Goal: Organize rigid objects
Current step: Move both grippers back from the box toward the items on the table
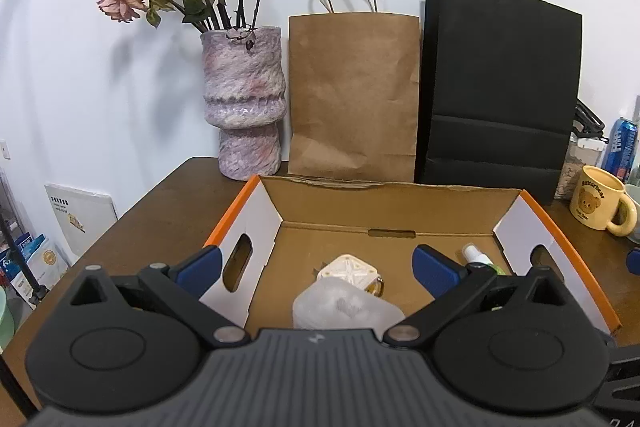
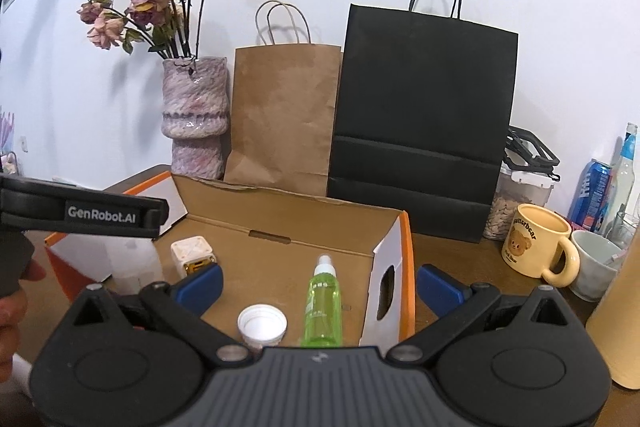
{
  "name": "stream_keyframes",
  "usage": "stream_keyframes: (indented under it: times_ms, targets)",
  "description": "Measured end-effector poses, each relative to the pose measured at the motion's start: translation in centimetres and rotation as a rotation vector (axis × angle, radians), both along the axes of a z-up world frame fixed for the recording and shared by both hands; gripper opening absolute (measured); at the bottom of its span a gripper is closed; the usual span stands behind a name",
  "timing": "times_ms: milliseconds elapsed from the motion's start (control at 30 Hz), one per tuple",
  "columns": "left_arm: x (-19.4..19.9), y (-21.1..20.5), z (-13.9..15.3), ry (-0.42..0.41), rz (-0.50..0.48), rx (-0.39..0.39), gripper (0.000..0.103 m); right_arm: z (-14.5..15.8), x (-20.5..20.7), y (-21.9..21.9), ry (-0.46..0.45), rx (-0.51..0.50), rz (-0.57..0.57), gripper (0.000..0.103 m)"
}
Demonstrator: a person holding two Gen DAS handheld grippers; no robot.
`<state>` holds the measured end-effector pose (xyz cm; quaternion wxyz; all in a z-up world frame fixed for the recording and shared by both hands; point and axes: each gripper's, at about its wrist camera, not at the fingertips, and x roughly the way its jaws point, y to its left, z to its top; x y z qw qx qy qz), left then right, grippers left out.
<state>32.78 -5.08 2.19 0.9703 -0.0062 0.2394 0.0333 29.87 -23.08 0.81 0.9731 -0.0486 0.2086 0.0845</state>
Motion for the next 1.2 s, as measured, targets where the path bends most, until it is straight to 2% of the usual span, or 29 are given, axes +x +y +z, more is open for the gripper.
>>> stream_keyframes:
  times_ms: [700, 1200]
  targets:
    - [-6.5, 0.3, -0.1, -0.002, 0.0, -0.017, 0.103, -0.4, -6.4, -1.1, -0.005, 0.002, -0.005, 0.103]
    - [-11.2, 0.4, -1.6, 0.018, -0.013, -0.008, 0.103, -2.0, -11.0, -2.6, 0.046, -0.028, -0.02, 0.103]
